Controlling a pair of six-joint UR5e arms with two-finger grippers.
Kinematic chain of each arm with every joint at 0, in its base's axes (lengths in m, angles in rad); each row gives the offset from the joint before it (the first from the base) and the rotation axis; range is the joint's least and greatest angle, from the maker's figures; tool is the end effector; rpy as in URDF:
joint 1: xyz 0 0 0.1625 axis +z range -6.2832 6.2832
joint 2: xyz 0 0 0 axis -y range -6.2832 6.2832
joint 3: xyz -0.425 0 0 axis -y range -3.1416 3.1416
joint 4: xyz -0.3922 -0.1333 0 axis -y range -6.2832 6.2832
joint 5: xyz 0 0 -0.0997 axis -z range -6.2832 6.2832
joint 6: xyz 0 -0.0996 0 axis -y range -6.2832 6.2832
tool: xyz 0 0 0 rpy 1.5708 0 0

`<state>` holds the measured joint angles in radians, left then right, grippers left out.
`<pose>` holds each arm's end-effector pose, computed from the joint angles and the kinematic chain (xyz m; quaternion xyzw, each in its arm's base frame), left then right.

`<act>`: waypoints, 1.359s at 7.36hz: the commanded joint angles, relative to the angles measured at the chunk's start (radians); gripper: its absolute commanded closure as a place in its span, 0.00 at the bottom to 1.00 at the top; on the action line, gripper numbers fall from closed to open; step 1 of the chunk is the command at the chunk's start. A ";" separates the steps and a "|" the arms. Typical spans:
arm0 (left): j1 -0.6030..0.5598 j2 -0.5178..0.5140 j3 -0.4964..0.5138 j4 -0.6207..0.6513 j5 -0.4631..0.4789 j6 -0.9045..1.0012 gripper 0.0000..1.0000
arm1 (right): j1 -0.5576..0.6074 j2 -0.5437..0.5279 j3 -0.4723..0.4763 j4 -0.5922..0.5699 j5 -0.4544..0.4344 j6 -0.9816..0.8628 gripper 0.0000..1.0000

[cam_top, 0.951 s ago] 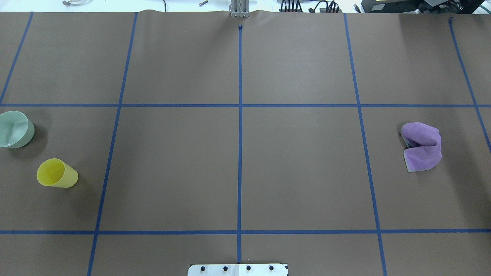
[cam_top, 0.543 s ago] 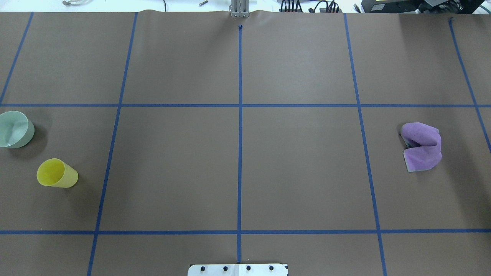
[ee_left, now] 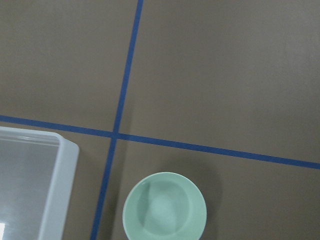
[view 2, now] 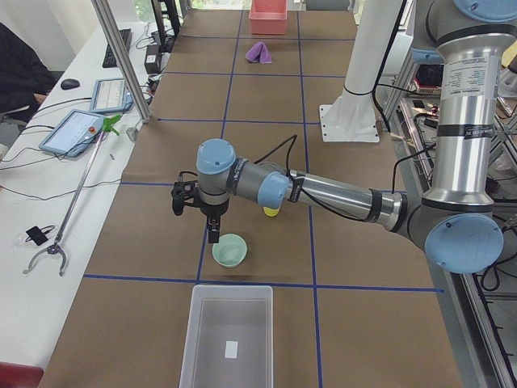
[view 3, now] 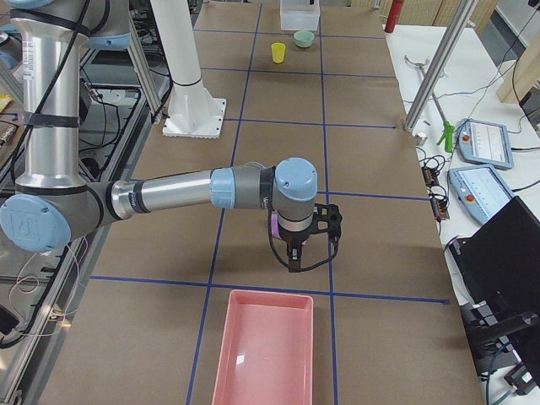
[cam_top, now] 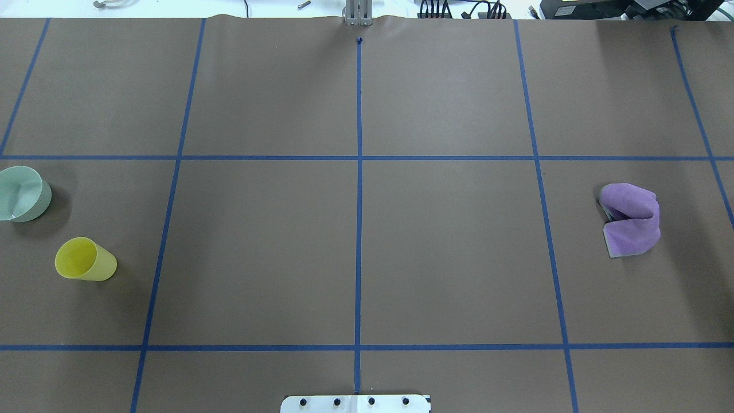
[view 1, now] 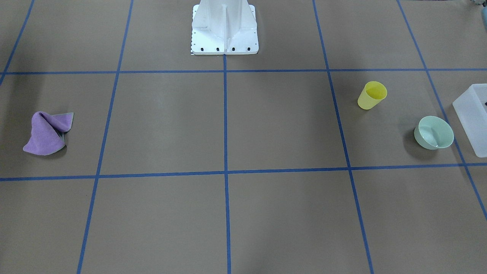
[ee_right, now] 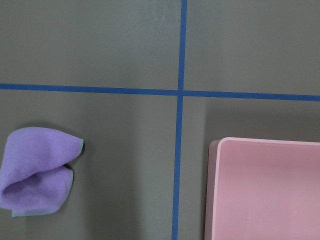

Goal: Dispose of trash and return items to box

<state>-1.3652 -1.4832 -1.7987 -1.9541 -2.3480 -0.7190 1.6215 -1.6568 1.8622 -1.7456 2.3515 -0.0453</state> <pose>0.0344 -0.4760 0.5427 0.0512 0.4344 -0.1321 0.8895 0.0859 -0.4455 0.5736 0.0324 -0.3794 -0.0033 0.9247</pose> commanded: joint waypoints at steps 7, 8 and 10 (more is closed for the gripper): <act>0.587 0.225 -0.188 -0.328 0.286 -0.602 0.02 | -0.095 0.008 0.049 0.000 0.094 0.051 0.00; 0.589 0.227 -0.185 -0.328 0.286 -0.600 0.04 | -0.115 0.009 0.058 0.000 0.095 0.055 0.00; 0.589 0.227 -0.173 -0.325 0.286 -0.602 0.16 | -0.170 0.011 0.083 0.000 0.095 0.099 0.00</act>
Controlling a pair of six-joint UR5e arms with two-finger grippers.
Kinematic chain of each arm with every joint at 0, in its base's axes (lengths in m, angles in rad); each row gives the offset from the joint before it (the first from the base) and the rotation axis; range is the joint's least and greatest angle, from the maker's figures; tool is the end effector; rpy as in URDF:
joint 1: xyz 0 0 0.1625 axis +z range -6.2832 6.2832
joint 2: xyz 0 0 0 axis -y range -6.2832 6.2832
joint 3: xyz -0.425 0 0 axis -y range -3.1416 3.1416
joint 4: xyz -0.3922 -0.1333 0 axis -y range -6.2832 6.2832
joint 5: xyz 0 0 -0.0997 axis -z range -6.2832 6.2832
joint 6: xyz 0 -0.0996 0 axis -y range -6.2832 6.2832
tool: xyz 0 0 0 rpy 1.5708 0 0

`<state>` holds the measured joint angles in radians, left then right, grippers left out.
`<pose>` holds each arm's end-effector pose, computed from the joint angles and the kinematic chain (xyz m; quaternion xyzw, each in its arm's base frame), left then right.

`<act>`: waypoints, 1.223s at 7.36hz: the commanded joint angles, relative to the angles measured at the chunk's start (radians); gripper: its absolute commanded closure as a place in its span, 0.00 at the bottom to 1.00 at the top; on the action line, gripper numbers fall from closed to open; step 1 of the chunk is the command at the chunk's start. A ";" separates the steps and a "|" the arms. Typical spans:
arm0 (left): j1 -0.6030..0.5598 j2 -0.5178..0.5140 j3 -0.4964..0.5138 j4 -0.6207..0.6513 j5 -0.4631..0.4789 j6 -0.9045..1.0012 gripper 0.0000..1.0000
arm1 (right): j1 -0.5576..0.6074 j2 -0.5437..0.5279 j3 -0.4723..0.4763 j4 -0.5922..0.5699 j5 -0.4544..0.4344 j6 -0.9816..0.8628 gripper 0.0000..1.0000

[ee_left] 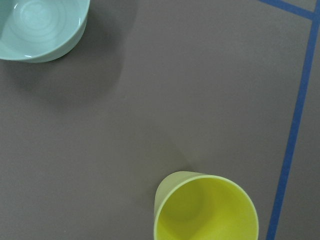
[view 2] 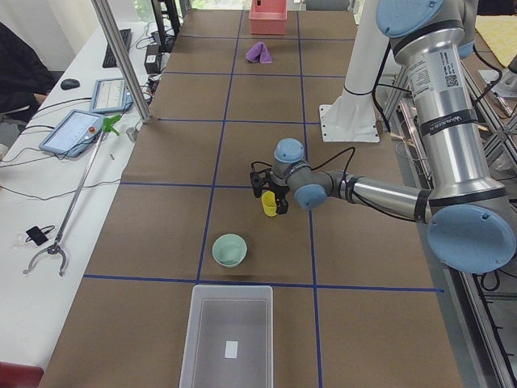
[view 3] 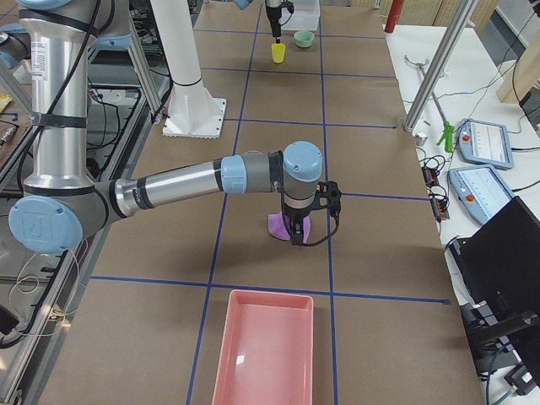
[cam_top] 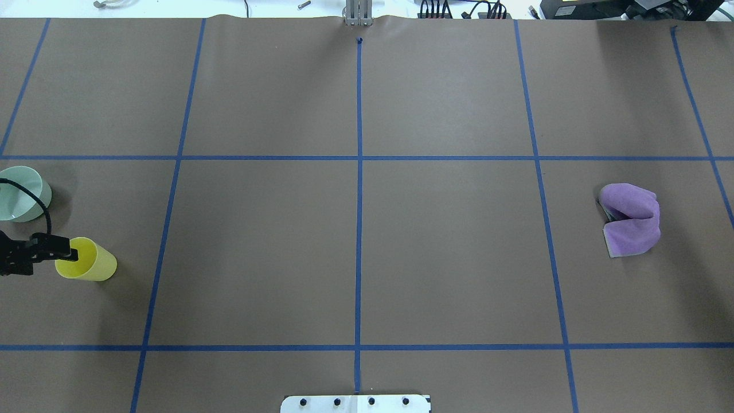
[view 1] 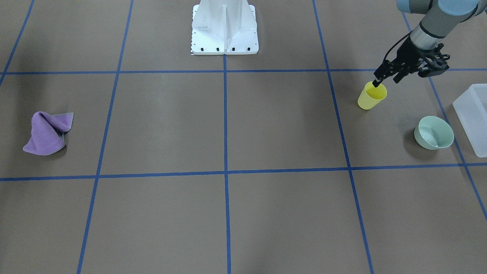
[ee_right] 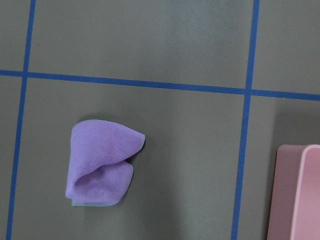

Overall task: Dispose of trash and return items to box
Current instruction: 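Reach the left gripper to the yellow cup and grasp it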

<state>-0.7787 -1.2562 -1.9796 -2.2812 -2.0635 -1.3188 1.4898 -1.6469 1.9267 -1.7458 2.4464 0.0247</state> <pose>0.2180 -0.3362 0.5188 -0.0081 0.4410 -0.1401 0.8865 0.0202 -0.4536 0.5310 0.0250 -0.4253 -0.0476 0.9035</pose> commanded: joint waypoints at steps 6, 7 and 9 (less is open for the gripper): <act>0.032 -0.054 0.074 0.002 0.002 -0.010 0.84 | -0.082 0.007 0.028 0.002 0.002 0.054 0.00; 0.032 -0.049 0.076 0.002 0.003 -0.007 1.00 | -0.088 0.007 0.029 0.002 0.002 0.054 0.00; 0.007 -0.034 0.046 0.003 -0.051 0.003 1.00 | -0.111 0.009 0.029 0.003 0.014 0.054 0.00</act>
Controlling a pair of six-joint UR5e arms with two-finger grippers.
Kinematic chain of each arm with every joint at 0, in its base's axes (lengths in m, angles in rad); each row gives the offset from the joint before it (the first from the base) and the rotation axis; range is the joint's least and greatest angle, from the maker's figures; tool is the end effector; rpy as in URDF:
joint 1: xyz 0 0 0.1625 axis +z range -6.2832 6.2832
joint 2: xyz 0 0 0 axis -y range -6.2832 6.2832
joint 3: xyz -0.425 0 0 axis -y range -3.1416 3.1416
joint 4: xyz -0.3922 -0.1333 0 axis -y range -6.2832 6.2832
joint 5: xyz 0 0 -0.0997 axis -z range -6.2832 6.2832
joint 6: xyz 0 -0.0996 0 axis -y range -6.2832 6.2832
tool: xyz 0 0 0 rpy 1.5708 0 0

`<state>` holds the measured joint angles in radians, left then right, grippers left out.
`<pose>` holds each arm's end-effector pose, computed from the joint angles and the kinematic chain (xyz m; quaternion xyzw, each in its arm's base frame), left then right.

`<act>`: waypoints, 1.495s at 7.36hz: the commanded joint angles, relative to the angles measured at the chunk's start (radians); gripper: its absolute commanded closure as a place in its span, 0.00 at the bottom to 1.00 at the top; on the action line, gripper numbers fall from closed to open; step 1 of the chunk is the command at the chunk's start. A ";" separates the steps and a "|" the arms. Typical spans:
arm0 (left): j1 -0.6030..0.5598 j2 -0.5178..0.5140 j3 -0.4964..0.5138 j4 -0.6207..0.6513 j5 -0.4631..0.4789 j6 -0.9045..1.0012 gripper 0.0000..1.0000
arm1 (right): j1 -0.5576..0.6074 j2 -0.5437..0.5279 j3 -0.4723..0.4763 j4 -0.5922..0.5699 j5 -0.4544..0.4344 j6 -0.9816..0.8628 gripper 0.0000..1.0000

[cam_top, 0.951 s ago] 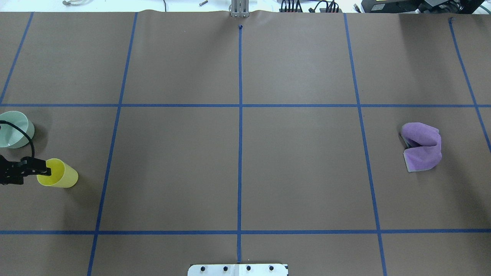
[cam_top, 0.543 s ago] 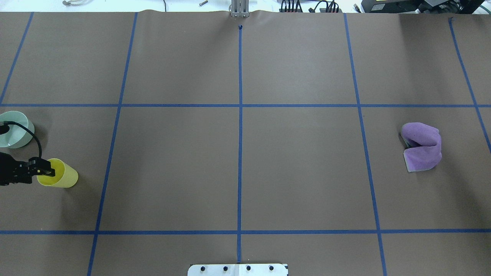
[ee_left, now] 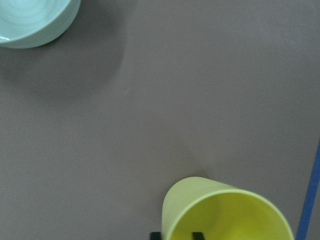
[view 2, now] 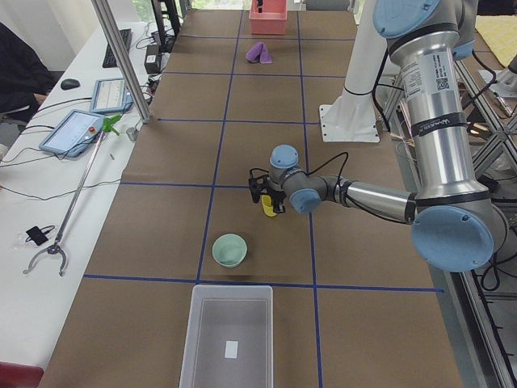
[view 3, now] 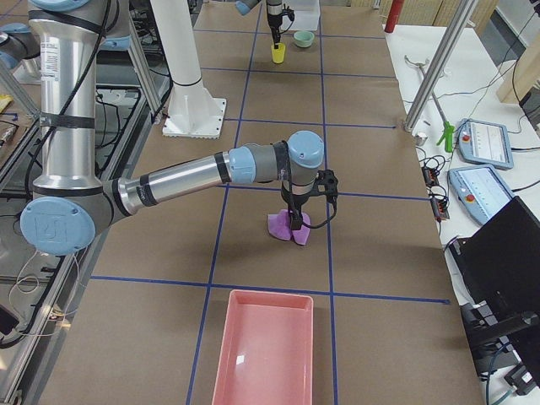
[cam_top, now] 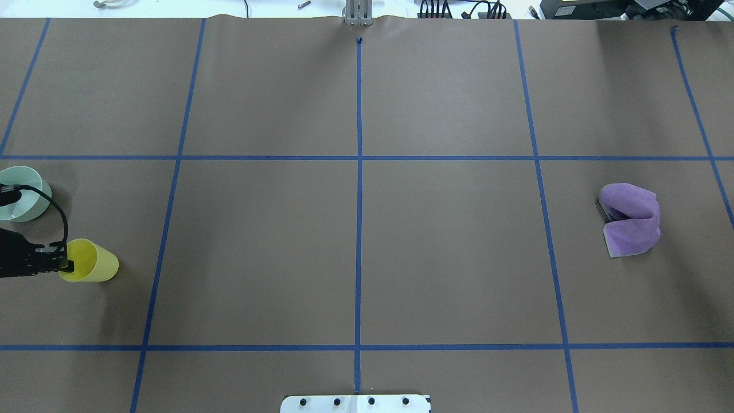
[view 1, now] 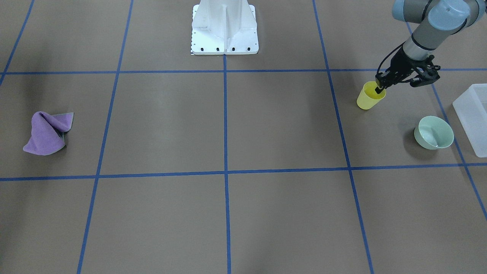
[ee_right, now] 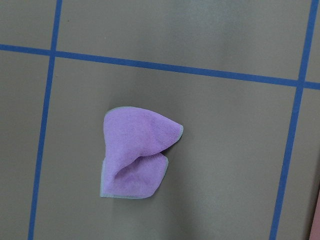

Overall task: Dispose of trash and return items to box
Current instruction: 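Reach the left gripper to the yellow cup and grasp it, then lift the yellow cup toward the clear box while the right gripper reaches the cloth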

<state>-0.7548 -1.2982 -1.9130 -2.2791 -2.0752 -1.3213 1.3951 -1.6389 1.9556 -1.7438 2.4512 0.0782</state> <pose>0.2396 -0.3423 0.5367 -0.0256 0.4330 -0.1324 0.8912 -0.0233 -0.4545 0.5129 0.0106 -0.4298 -0.0745 0.8998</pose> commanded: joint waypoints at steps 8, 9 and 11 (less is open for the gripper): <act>-0.768 -0.080 -0.089 0.685 -0.433 0.935 1.00 | -0.292 0.116 -0.056 0.132 -0.142 0.339 0.00; -0.844 -0.143 -0.084 0.834 -0.398 1.084 1.00 | -0.300 0.123 -0.082 0.133 -0.156 0.339 0.00; -0.973 -0.289 -0.028 1.042 -0.277 1.311 1.00 | -0.327 0.125 -0.118 0.132 -0.201 0.339 0.00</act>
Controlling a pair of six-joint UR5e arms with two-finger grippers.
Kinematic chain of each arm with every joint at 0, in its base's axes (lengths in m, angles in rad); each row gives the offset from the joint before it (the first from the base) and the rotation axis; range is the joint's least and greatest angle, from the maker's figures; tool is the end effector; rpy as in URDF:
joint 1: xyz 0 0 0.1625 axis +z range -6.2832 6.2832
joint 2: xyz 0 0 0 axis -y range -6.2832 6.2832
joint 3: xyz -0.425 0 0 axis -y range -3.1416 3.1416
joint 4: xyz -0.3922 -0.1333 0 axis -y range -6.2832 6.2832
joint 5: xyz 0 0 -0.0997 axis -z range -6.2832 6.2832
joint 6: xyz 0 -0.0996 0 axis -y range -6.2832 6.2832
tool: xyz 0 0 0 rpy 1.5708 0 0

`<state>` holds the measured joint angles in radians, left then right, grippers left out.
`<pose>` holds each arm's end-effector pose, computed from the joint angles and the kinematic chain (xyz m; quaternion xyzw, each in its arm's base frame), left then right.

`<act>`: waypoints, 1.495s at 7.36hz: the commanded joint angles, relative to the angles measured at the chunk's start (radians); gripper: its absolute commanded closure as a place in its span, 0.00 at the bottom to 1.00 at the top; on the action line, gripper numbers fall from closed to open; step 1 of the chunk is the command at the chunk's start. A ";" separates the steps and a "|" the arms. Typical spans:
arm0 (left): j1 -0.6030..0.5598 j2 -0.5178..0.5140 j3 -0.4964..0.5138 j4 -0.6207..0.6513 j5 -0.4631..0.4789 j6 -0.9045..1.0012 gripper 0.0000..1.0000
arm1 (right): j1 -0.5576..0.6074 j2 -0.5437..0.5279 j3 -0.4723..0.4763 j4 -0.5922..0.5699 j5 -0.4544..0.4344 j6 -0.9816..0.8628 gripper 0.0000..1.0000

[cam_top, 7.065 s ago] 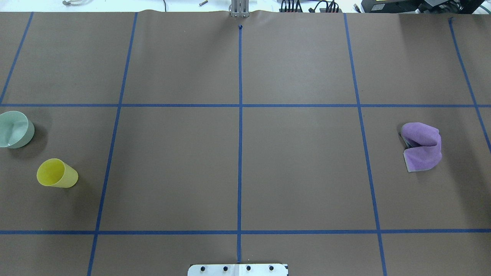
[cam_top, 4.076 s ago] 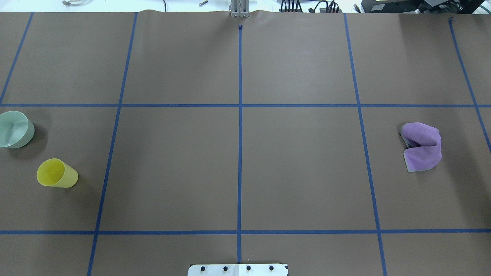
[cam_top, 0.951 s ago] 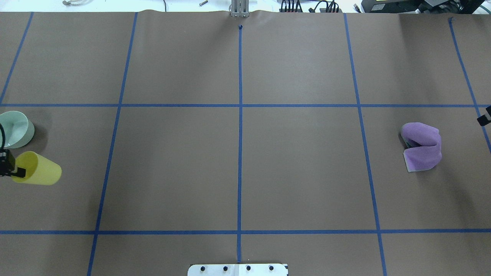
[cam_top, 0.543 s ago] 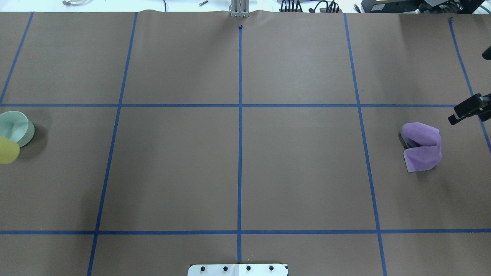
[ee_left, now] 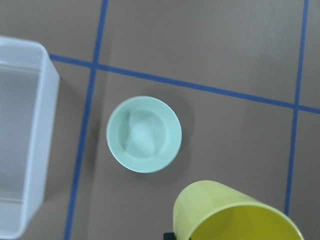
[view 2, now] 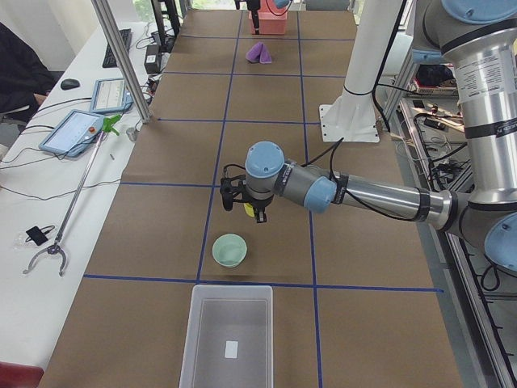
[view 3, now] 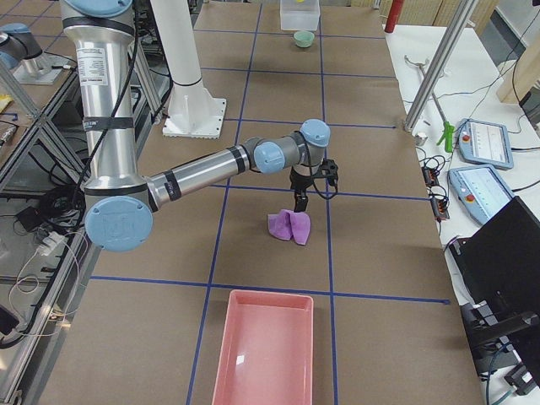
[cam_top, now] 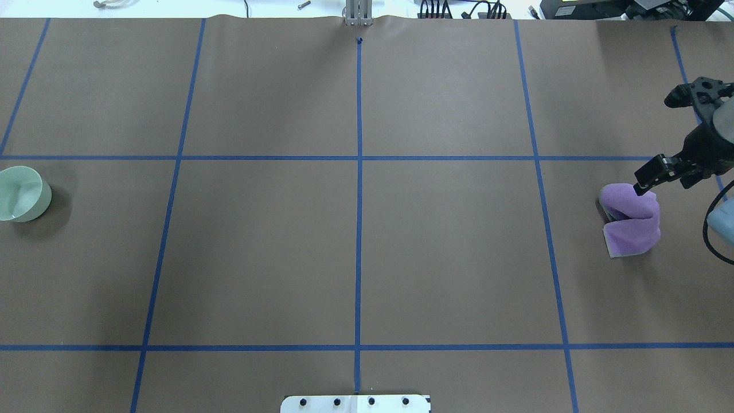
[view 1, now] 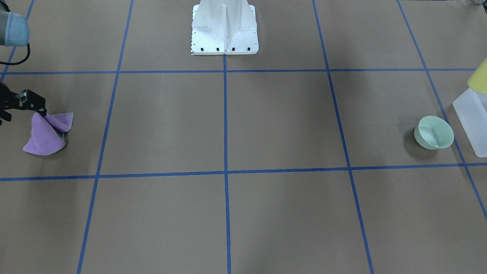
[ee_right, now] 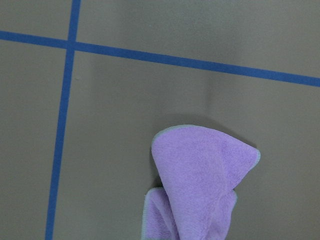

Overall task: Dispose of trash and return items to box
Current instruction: 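Lift the yellow cup toward the clear box while the right gripper reaches the cloth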

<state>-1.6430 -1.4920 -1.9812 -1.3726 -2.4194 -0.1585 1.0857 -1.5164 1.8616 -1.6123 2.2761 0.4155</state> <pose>-0.0905 -0.4396 0.5105 0.0430 0.4130 -0.0774 0.9064 -0.1770 -0.4832 0.4967 -0.0208 -0.3692 -0.0845 0.9253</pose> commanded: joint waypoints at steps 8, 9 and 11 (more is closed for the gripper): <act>-0.198 -0.212 0.579 -0.169 0.085 0.386 1.00 | -0.064 -0.005 -0.071 0.000 -0.038 -0.001 1.00; -0.196 -0.208 0.605 -0.202 0.114 0.386 1.00 | -0.058 -0.005 -0.050 0.000 -0.038 -0.001 1.00; -0.193 -0.191 0.689 -0.307 0.172 0.381 1.00 | 0.015 -0.017 0.046 -0.012 -0.038 0.002 1.00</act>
<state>-1.8386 -1.6931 -1.3389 -1.6228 -2.2721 0.2260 1.0598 -1.5238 1.8529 -1.6191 2.2375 0.4155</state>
